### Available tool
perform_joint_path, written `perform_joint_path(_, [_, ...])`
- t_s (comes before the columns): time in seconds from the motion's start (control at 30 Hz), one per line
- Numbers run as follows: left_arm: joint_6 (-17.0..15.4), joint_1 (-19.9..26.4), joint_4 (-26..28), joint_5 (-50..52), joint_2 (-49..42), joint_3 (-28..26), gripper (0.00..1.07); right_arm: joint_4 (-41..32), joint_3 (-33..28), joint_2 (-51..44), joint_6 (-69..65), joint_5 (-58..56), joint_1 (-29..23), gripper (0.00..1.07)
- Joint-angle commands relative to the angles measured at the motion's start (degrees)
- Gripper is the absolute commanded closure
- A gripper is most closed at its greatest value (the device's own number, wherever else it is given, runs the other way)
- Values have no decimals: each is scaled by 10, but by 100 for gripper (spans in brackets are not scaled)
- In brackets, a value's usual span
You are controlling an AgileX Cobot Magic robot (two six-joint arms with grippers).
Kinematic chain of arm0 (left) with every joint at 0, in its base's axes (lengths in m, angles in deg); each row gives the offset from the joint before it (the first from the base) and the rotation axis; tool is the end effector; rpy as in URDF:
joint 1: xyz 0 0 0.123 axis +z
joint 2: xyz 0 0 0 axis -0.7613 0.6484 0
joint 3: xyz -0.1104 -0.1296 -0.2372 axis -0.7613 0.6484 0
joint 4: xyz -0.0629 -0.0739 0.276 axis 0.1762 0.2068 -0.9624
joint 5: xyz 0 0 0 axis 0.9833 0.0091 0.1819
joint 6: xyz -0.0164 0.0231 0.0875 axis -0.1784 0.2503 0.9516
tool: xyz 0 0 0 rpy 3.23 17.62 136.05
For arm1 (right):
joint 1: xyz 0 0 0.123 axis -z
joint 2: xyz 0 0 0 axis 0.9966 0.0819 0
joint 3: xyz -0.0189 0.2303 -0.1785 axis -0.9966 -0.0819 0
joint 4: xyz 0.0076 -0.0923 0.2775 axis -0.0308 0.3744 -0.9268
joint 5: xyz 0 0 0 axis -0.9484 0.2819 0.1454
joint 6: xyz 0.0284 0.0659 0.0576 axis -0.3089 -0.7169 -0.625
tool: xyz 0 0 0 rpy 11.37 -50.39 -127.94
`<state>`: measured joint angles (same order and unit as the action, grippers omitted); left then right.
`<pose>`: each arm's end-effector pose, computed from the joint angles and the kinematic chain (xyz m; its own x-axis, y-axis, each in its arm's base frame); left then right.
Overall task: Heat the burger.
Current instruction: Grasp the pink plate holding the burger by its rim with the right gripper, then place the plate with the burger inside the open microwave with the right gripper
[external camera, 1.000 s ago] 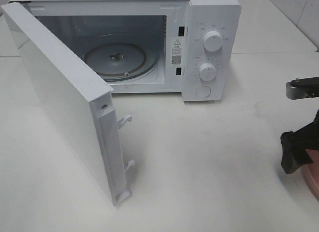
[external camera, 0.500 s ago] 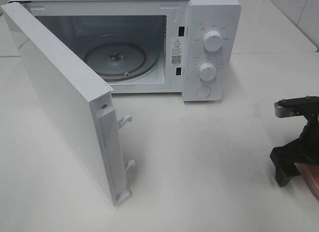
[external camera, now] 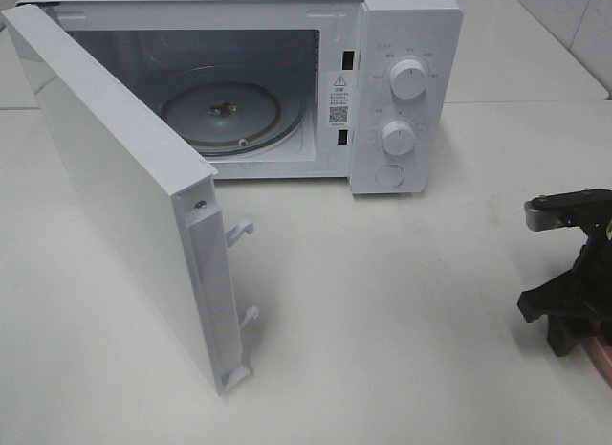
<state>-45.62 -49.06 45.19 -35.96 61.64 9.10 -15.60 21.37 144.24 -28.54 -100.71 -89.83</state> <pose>0.0206 -0.0043 0.3005 -0.4596 -0.0166 -0.8880 0.0284 0.9990 -0.0334 0.2749 0.0161 0.0831 -0.9938 -0.0387 -0.1045 -0.0329 0.9978 -0.0567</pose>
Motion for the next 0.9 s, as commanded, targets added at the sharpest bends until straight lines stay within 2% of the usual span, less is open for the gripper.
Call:
perform_joint_path(0.03, [0,0,1,10,-9,2,7,-6,-5,5,-1,-4,2,76])
perform_joint_path(0.07, [0,0,1,10,-9,2,7,-6,-5,5,-1,-4,2,76])
perform_joint_path(0.1, [0,0,1,10,-9,2,7,-6,-5,5,-1,-5,2,90])
perform_joint_path(0.13, [0,0,1,10,-9,2,7,-5,-5,5,-1,-4,2,96])
perform_joint_path(0.17, [0,0,1,10,-9,2,7,-5,-5,5,-1,-4,2,96])
perform_joint_path(0.2, [0,0,1,10,-9,2,7,-4,-5,5,-2,-3,2,106])
perform_joint_path(0.33, [0,0,1,10,-9,2,7,0,-5,5,-17,-7,2,107])
perform_joint_path(0.67, [0,0,1,10,-9,2,7,74,-5,-17,-106,-33,0,107])
perform_joint_path(0.8, [0,0,1,10,-9,2,7,139,-5,-46,-167,-68,-15,107])
perform_joint_path(0.9, [0,0,1,10,-9,2,7,146,-5,-49,-173,-72,-19,107])
